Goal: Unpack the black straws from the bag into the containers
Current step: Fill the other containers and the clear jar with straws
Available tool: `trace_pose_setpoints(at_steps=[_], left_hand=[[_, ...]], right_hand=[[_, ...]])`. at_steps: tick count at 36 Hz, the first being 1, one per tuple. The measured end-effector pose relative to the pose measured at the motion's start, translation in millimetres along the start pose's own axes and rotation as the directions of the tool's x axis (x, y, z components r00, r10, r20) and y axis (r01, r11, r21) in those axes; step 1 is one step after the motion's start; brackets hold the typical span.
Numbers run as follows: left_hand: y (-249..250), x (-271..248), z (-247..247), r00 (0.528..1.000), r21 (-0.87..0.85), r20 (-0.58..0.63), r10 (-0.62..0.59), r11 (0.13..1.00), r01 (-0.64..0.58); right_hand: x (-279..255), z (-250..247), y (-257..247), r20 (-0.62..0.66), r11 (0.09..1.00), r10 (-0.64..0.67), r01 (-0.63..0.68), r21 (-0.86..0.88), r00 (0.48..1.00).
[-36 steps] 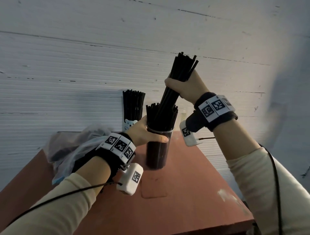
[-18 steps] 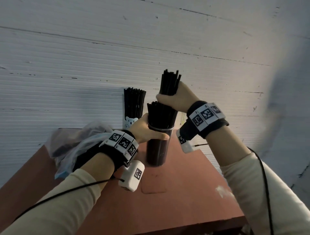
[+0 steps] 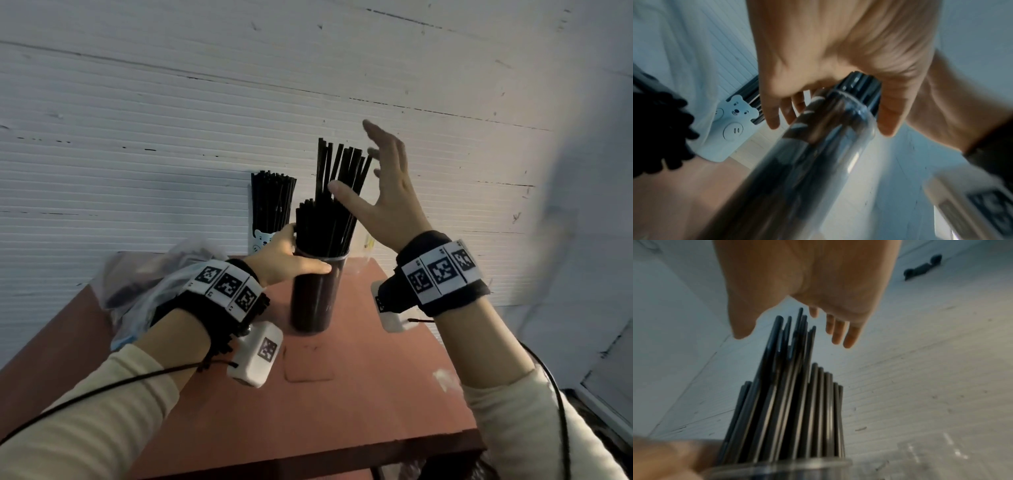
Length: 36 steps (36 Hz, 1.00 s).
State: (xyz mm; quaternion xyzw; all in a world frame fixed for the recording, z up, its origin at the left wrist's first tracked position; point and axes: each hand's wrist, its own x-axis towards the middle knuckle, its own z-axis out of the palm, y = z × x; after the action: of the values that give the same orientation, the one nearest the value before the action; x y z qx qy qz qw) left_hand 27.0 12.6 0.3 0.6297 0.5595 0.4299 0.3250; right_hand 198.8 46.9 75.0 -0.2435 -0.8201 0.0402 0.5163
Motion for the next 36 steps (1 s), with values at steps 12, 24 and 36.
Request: trace_pose_setpoints(at_steps=[12, 24, 36], left_hand=[[-8.6, -1.2, -1.7, 0.997, 0.091, -0.041, -0.072, 0.993, 0.075], [-9.0, -1.2, -5.1, 0.997, 0.066, -0.001, -0.079, 0.995, 0.079], [-5.1, -1.8, -3.8, 0.995, 0.038, 0.023, -0.100, 0.994, 0.099]], right_hand=[[-38.6, 29.6, 10.2, 0.083, 0.982, -0.043, 0.058, -0.182, 0.996], [-19.4, 14.1, 0.6, 0.203, 0.984, 0.001, 0.035, -0.173, 0.979], [-21.6, 12.6, -10.3, 0.161, 0.998, -0.055, 0.059, -0.019, 0.985]])
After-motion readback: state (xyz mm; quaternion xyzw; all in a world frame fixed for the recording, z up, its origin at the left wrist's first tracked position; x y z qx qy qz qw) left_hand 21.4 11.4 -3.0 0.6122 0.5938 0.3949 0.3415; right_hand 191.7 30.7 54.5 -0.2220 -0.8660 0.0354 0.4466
